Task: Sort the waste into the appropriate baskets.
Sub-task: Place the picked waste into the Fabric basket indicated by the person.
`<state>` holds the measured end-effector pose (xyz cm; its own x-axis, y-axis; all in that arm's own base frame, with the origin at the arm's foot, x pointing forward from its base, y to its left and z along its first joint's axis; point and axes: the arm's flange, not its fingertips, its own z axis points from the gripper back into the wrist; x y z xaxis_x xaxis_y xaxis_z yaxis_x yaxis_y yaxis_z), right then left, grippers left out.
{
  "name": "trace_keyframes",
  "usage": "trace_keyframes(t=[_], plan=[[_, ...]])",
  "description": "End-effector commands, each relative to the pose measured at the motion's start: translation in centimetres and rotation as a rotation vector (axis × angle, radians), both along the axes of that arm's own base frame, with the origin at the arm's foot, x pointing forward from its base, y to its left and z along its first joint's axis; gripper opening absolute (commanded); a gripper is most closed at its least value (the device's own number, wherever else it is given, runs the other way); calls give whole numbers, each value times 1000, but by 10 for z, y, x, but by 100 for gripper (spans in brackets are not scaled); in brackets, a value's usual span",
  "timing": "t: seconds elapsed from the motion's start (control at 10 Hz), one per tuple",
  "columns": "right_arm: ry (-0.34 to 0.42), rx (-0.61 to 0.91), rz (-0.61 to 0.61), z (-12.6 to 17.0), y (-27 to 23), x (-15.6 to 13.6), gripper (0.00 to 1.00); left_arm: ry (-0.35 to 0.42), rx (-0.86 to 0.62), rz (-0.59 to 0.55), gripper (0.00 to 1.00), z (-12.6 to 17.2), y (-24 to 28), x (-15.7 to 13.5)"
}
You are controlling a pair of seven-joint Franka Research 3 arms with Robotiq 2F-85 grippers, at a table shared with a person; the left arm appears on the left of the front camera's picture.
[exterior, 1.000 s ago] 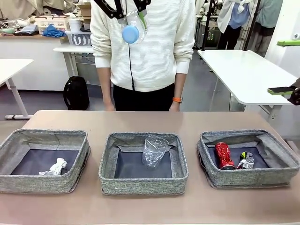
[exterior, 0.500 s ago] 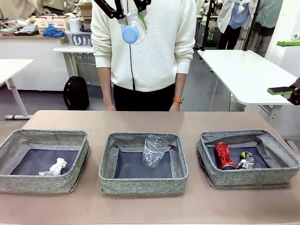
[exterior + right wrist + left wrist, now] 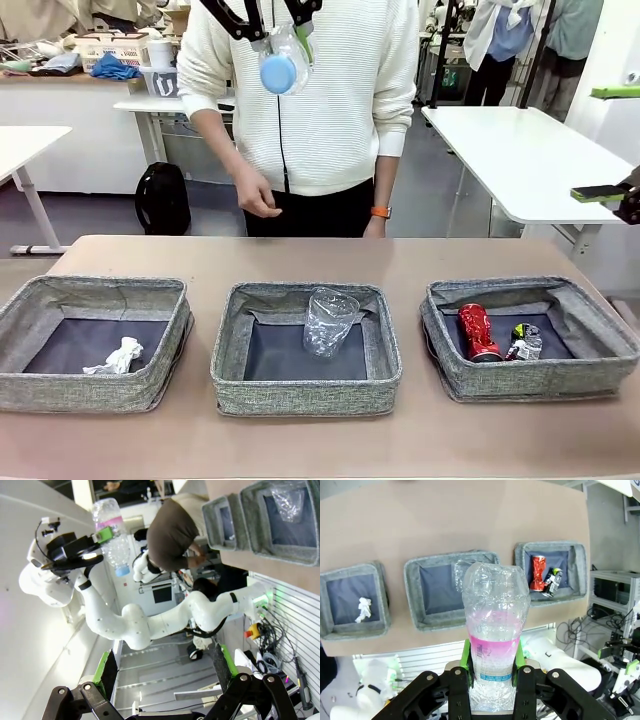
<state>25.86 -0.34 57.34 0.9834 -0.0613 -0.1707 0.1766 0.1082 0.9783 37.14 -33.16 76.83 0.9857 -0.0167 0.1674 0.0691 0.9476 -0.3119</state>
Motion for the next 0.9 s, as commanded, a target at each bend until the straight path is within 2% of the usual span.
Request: trace_keyframes(t=[0.0, 0.8], plan=[[-15, 22, 1, 5, 2, 1, 100, -10, 14, -1, 35, -3, 6, -3], [-15, 22, 1, 5, 2, 1, 100, -10, 14, -1, 35, -3, 6, -3]])
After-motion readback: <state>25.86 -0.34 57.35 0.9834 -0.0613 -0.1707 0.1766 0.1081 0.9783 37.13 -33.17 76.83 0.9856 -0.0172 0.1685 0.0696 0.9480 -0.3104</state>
